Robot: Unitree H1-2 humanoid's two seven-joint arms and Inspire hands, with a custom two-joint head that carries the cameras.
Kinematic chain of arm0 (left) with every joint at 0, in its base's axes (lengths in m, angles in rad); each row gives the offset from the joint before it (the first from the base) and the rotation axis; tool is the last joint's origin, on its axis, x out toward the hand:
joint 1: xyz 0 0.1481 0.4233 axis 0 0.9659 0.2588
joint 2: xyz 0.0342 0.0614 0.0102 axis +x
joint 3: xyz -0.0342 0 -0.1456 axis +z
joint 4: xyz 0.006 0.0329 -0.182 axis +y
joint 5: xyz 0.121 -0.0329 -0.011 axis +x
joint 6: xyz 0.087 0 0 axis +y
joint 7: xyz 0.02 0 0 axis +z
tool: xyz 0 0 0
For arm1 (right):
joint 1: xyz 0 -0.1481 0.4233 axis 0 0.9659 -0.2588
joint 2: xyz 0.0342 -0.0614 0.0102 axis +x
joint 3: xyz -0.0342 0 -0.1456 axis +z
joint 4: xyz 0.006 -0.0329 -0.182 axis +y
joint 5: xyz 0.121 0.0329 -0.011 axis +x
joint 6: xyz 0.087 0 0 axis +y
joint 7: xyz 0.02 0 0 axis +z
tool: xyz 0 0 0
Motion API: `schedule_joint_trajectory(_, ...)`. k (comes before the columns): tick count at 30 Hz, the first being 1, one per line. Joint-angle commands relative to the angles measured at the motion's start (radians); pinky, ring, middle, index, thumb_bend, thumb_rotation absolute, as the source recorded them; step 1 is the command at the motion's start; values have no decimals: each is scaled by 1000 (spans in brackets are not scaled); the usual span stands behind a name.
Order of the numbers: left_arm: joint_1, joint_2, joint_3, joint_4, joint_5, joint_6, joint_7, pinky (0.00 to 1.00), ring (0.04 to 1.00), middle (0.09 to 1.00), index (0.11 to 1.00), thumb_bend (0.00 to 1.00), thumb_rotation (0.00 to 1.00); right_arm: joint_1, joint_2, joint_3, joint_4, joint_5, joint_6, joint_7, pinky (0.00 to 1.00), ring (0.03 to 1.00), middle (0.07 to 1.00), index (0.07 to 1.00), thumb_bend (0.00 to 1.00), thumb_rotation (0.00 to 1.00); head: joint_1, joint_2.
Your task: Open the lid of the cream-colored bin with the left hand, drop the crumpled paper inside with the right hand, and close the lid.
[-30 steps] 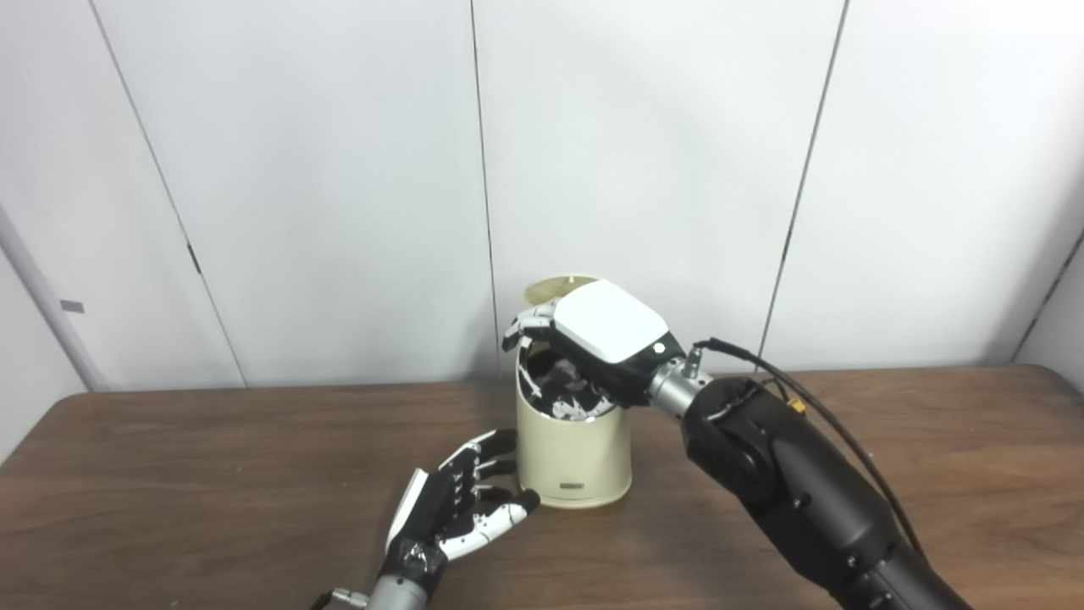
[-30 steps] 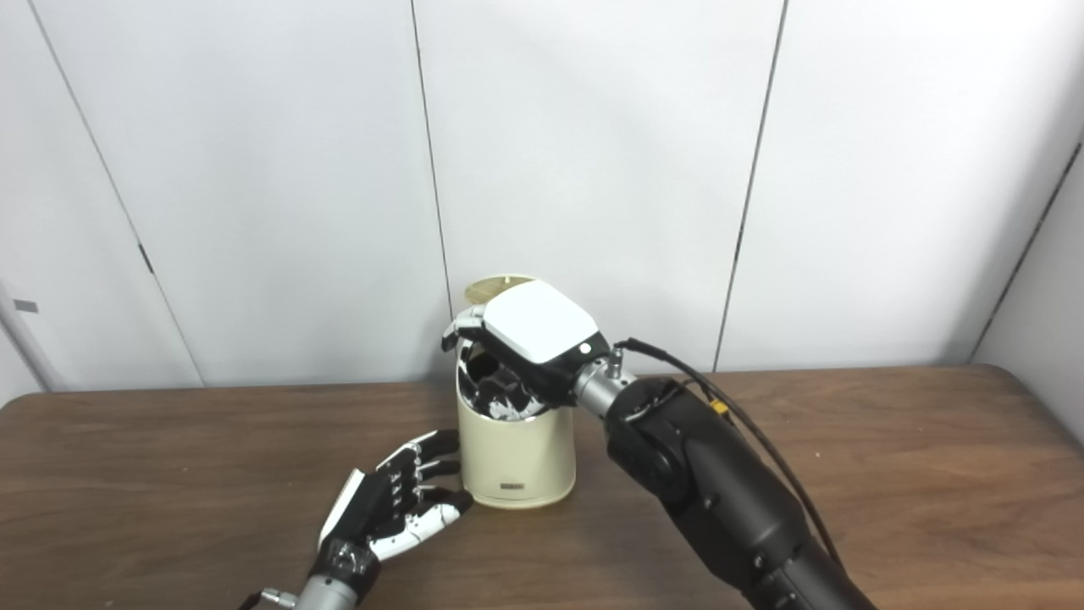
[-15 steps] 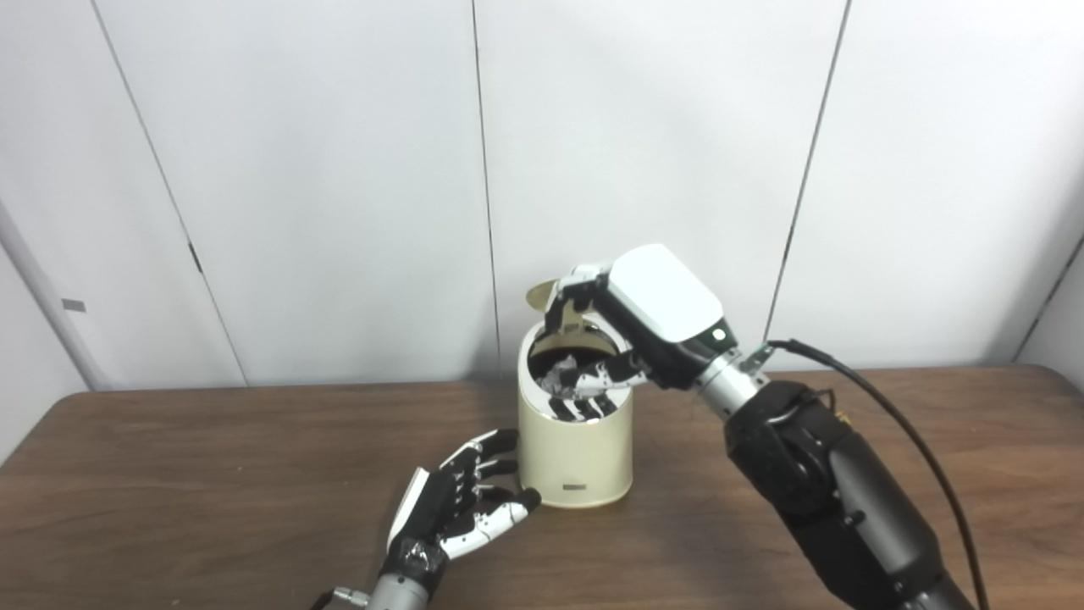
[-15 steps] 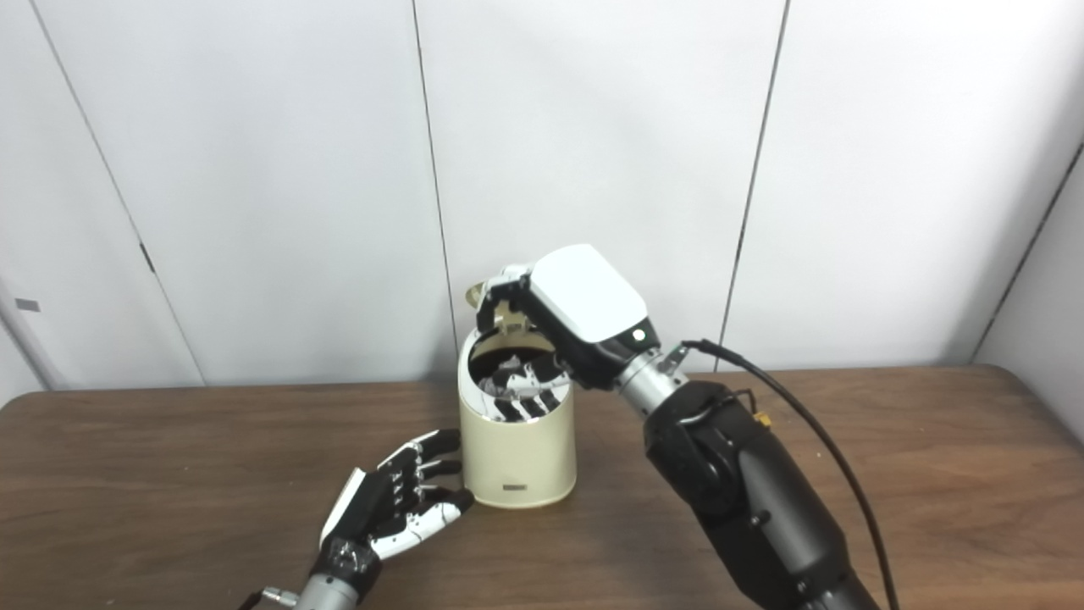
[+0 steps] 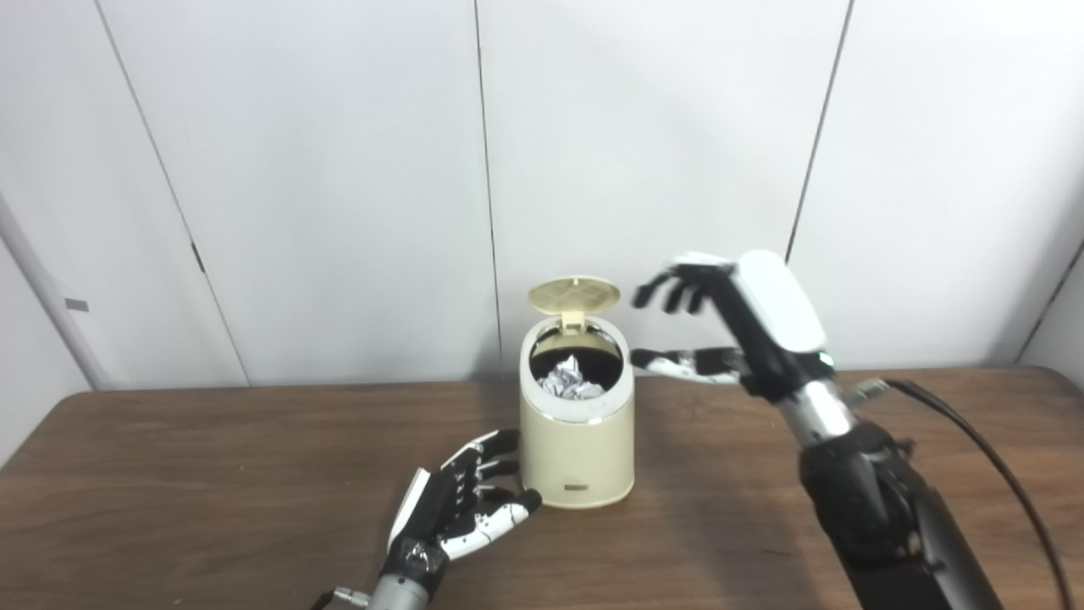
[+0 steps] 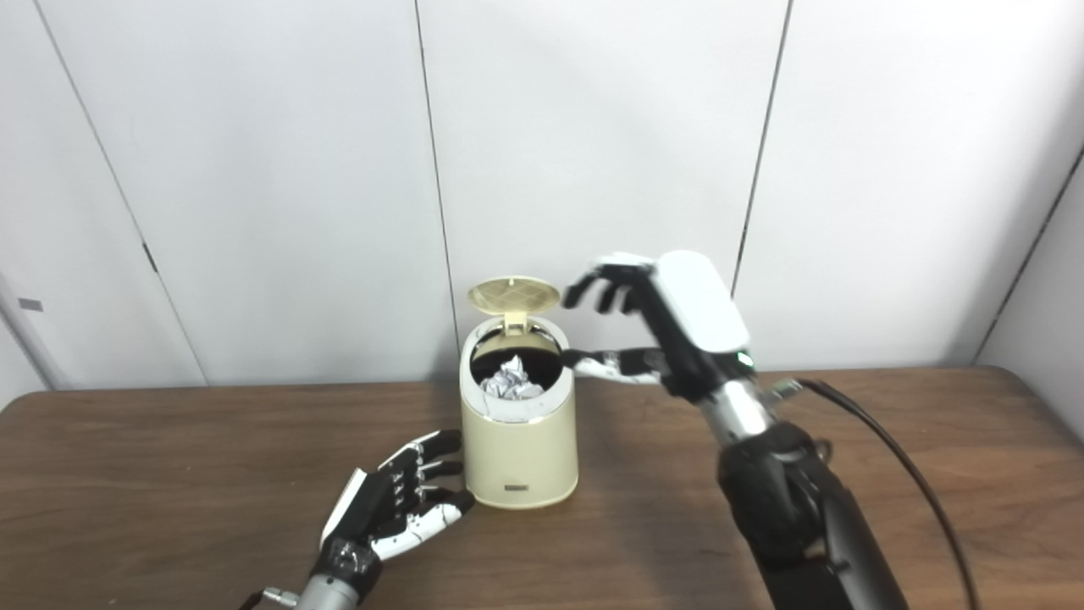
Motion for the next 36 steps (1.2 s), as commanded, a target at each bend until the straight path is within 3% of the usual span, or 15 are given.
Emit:
schedule_joint_trajectory(1, -24, 4, 4, -36, -13, -9, -1, 669, 802, 863, 864, 701, 274, -6, 10, -38, -33, 86, 22, -1, 332, 417, 563, 493, 512, 135, 1, 1)
schedule_joint_trajectory(7, -22, 6, 8, -28, -12, -26, 0, 665, 791, 854, 861, 706, 270, 79, 20, -98, -21, 238, 61, 27, 344, 432, 603, 497, 512, 140, 1, -1)
schedule_joint_trajectory(11, -19, 4, 14, -34, -23, -18, -4, 651, 794, 858, 859, 696, 238, 127, 27, -133, -14, 405, 133, 89, 450, 548, 694, 498, 515, 151, 1, 0)
schedule_joint_trajectory(12, -18, 4, 15, -35, -24, -16, -4, 642, 795, 859, 858, 694, 233, 134, 27, -136, -15, 423, 145, 98, 478, 573, 721, 647, 641, 213, 1, 0)
schedule_joint_trajectory(13, -17, 4, 16, -38, -25, -16, -4, 638, 795, 859, 857, 693, 231, 147, 29, -140, -9, 450, 149, 109, 487, 582, 730, 698, 683, 235, 0, 1)
schedule_joint_trajectory(17, -14, 8, 18, -45, -22, -23, 0, 633, 789, 856, 853, 692, 239, 186, 38, -142, 9, 521, 143, 134, 526, 622, 779, 771, 795, 336, 2, 2)
schedule_joint_trajectory(21, -11, 9, 24, -56, -24, -21, 3, 641, 794, 853, 858, 706, 267, 207, 50, -140, 31, 560, 128, 141, 558, 661, 810, 798, 820, 327, 4, 5)
schedule_joint_trajectory(27, -10, 7, 30, -78, -22, -1, 9, 642, 785, 850, 854, 697, 264, 225, 74, -137, 102, 580, 43, 130, 560, 669, 800, 804, 849, 328, 14, 7)
schedule_joint_trajectory(36, -6, 10, 33, -92, -26, -6, 8, 654, 807, 859, 860, 700, 264, 246, 152, -168, 127, 589, 7, 62, 564, 648, 773, 771, 843, 304, 14, 2)
